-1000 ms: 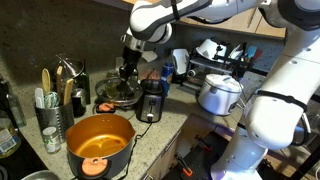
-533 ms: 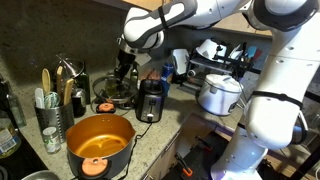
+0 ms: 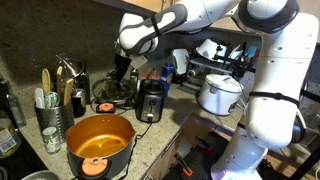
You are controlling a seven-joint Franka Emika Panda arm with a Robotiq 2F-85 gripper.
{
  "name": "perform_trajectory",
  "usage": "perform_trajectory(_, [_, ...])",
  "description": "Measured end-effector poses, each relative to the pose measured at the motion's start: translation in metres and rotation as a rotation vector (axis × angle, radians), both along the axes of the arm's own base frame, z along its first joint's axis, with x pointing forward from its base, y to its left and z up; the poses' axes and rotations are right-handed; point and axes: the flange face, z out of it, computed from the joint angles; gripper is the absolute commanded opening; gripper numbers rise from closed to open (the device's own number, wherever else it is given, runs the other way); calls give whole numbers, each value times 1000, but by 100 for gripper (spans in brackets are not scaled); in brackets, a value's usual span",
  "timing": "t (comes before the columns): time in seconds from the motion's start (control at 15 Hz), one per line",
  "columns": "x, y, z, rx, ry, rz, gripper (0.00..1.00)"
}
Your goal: Take the lid off the pot and put it on the counter
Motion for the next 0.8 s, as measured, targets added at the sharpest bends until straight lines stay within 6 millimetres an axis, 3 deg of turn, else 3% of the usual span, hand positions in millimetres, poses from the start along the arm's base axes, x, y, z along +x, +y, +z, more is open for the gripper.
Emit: perform_trajectory(0.8, [1, 18, -74, -2, 94, 20, 7])
